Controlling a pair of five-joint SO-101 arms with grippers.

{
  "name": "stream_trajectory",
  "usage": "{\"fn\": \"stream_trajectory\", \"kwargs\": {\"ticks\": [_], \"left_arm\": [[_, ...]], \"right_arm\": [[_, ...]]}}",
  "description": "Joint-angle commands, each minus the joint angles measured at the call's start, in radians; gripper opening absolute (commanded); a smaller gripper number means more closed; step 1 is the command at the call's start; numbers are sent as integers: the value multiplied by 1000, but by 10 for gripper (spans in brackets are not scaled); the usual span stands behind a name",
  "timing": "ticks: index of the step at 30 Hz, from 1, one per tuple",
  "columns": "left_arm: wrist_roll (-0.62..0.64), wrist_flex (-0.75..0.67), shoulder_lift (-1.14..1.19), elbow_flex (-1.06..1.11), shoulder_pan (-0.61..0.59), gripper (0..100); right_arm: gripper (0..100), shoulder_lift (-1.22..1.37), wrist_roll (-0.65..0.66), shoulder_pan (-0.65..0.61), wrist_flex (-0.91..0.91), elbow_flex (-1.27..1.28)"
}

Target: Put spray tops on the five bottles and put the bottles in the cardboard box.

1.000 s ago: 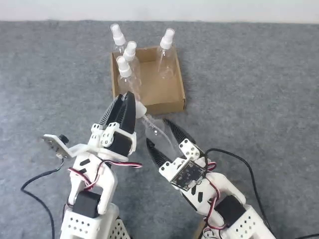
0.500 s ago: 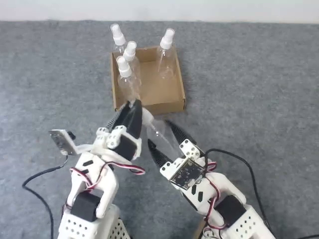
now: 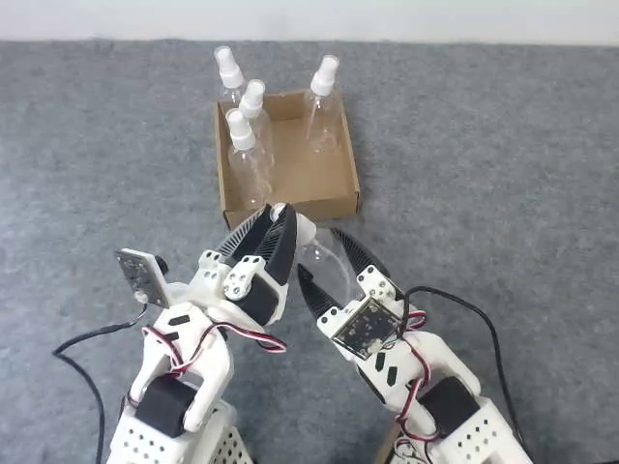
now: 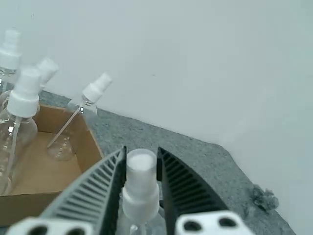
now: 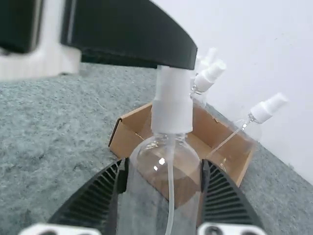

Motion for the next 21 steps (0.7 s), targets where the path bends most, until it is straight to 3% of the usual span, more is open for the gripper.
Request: {"fn": "stream_trajectory", "kwargs": {"ticks": [1, 5, 12, 16, 21], "left_arm": [[-52, 37, -15, -22, 34, 12], [-98, 38, -15, -19, 44, 12], [-143, 112, -15, -21, 181, 13], [-141, 110, -15, -22, 181, 22], [-140, 110, -15, -22, 114, 108]], "right_arm": [[111, -22, 11, 8, -2, 21], [111, -22, 11, 25, -2, 21], [111, -22, 11, 76, -4, 21], [111, -22, 11, 76, -4, 21], [110, -22, 11, 77, -2, 21]]}}
